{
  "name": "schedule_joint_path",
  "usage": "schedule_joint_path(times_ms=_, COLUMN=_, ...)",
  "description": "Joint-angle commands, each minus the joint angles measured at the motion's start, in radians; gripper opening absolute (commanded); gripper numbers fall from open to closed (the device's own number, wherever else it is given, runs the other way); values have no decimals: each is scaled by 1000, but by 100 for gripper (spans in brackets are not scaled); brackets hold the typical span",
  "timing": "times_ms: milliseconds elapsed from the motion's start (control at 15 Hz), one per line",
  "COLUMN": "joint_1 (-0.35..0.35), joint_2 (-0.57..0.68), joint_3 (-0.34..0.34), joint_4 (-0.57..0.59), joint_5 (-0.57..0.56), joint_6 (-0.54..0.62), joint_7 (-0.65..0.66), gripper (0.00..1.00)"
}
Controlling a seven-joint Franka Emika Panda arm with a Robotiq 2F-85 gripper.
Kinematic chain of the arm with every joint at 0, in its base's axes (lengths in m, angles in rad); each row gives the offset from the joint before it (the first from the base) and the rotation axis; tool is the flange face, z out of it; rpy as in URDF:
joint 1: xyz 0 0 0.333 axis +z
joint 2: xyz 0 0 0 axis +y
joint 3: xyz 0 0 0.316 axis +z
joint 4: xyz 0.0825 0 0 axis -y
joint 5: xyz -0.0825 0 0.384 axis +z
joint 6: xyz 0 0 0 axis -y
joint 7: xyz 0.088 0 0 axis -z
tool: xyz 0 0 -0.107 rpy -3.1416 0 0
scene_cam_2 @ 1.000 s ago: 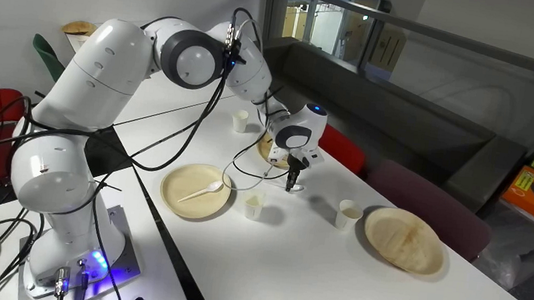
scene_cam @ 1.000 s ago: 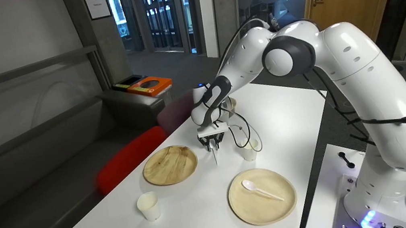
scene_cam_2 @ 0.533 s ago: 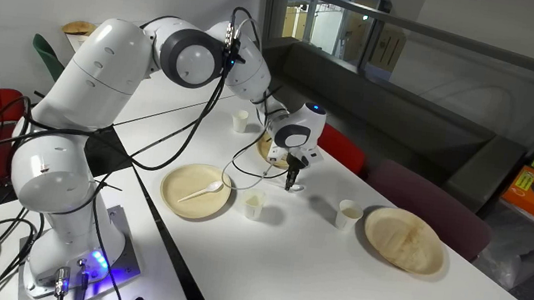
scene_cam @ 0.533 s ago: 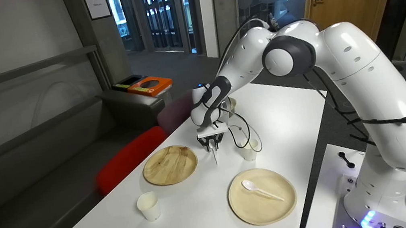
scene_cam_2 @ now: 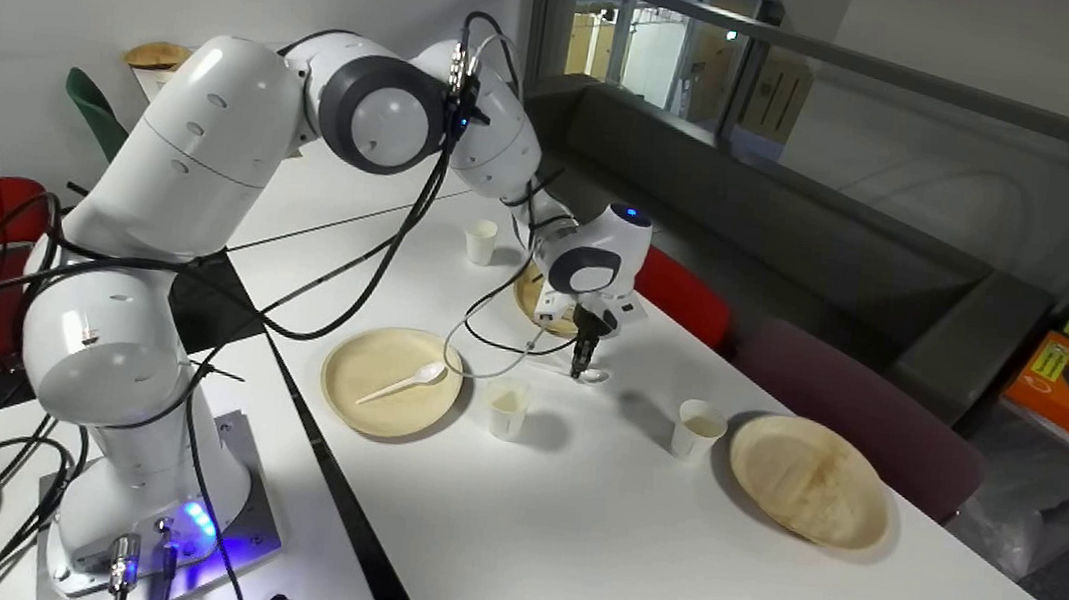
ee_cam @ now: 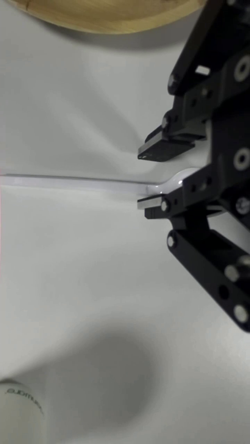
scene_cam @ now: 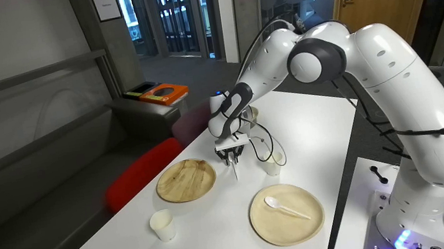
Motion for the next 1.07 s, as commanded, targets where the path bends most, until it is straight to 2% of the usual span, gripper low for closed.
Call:
schedule_joint_path(times_ms=0, joint_1=4, joint_2=-66, joint_3=-4, joint_4=-73, joint_5=4, joint_6=38, joint_7=-27, gripper=30)
schedule_joint_path(times_ms=133, joint_1=4, joint_2=-71, joint_3=-4, joint_4=-76, joint_5=4, joint_6=38, joint_7=-26, gripper=10)
schedule_joint_path(times_ms=267, joint_1=4, joint_2=-77, joint_3=-4, joint_4=-82, joint_5=3, joint_6=38, joint_7=-26, gripper=0)
schedule_joint_path(times_ms=533, joint_1=3, joint_2=-79, joint_3=-3, joint_4=-87, joint_5=4, joint_6=37, joint_7=-27, gripper=0)
schedule_joint_path(times_ms=600, joint_1=4, joint_2=-79, joint_3=-4, joint_4=-88, joint_5=3, joint_6=38, joint_7=-27, gripper=21)
schedule_joint_path(times_ms=733, joint_1=3, joint_2=-78, joint_3=-4, joint_4=-88, joint_5=3, joint_6=36, joint_7=-27, gripper=32)
schedule_joint_path(times_ms=1000, joint_1=3, joint_2=-76, joint_3=-4, joint_4=-87, joint_5=3, joint_6=35, joint_7=-27, gripper=63)
